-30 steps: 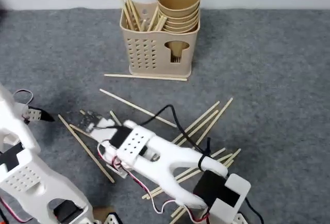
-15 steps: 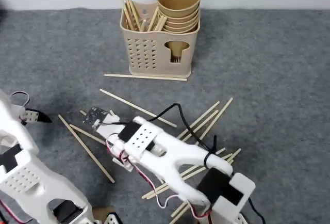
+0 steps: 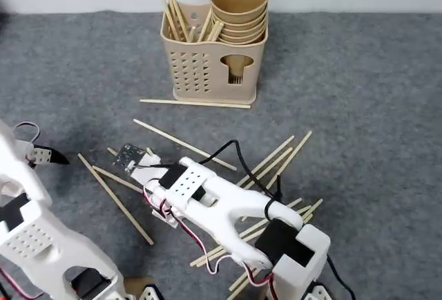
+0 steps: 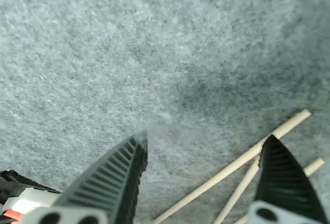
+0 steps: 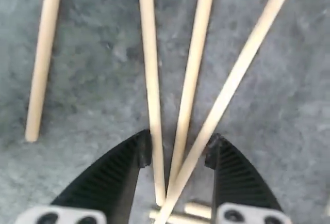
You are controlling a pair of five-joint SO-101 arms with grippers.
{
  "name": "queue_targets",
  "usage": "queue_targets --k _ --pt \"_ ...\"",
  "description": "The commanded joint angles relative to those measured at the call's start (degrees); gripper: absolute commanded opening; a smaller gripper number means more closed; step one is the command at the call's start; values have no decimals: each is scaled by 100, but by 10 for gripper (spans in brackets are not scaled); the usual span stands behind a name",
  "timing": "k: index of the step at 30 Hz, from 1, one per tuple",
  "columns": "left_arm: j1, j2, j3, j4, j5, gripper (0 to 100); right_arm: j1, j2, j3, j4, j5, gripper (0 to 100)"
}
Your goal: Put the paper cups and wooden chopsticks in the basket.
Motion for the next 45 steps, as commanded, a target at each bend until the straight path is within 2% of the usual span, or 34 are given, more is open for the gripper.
queue_targets --k 1,4,6,16,30,35,45 --pt "-35 -378 13 141 -35 329 66 189 -18 -330 -202 94" --pt "-35 -396 13 141 -35 329 66 268 -26 -347 -220 19" --pt "-35 -396 13 141 -35 329 66 268 -26 -374 -220 8" --pt "-35 -369 13 141 -35 329 303 145 -53 -453 -237 8" --pt "-26 -352 13 141 -35 329 303 -1877 -44 356 -211 8" --pt "-26 -352 13 141 -35 329 426 -2492 -132 -40 -255 8" --pt "-26 -352 13 132 -35 329 567 -3626 -123 -1710 -255 8"
